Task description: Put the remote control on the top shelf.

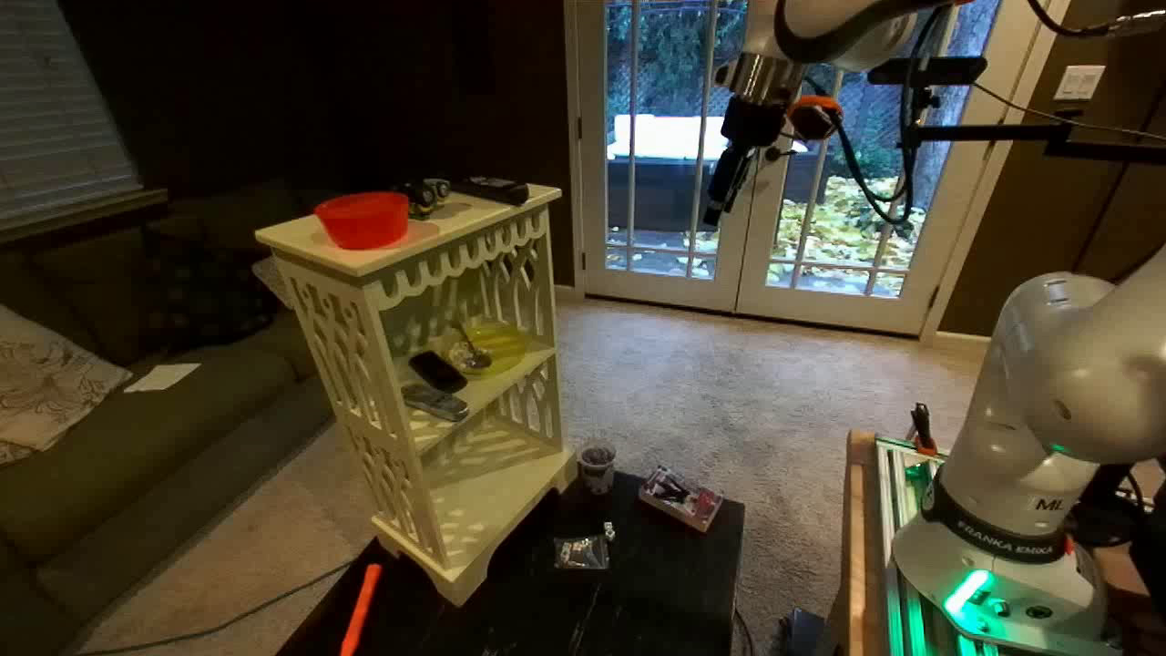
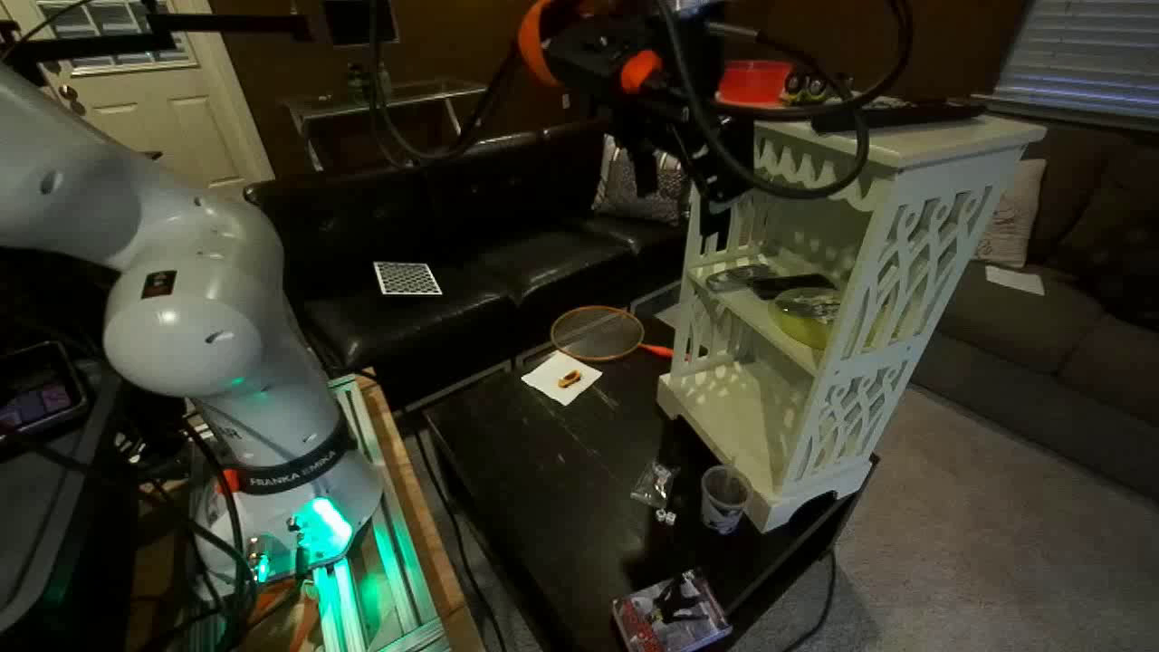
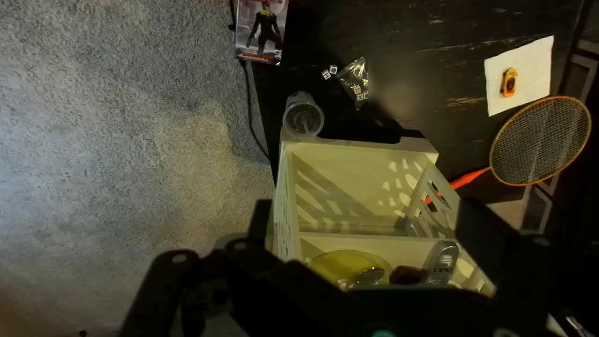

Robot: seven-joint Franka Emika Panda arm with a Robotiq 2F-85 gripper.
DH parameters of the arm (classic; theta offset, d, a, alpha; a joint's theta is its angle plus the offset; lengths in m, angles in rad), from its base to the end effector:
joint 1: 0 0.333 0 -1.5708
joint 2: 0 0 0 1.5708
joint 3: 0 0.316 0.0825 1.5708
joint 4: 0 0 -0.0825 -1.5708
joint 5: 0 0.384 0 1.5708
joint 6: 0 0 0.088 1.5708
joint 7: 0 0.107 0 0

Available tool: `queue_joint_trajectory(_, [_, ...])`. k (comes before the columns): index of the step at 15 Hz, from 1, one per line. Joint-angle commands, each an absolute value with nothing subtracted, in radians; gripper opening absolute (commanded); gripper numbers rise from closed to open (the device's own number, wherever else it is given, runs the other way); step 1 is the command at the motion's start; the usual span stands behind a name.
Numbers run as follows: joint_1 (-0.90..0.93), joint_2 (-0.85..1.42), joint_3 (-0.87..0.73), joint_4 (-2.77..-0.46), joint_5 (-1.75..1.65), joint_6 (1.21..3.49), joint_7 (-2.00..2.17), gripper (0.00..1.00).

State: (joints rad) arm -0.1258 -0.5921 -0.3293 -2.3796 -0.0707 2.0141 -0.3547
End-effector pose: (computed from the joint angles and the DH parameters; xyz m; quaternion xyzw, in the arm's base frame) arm 0.3517 -0.1956 0.5406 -0.9930 0.0208 -0.1150 0.0156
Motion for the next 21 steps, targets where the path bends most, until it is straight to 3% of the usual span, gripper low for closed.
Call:
queue_joint_trajectory(1, [-0.139,-0.589,-0.319,-2.376,-0.063,2.011,-0.361,1.0])
queue_joint_trajectory(9, [-0.139,-0.589,-0.319,-2.376,-0.063,2.011,-0.361,1.0])
queue_joint_trajectory(17, [-0.079,-0.586,-0.156,-2.393,0.1,2.477,-0.115,1.0])
queue_joint_trajectory(21, [-0.073,-0.582,-0.147,-2.39,0.07,2.456,-0.12,1.0])
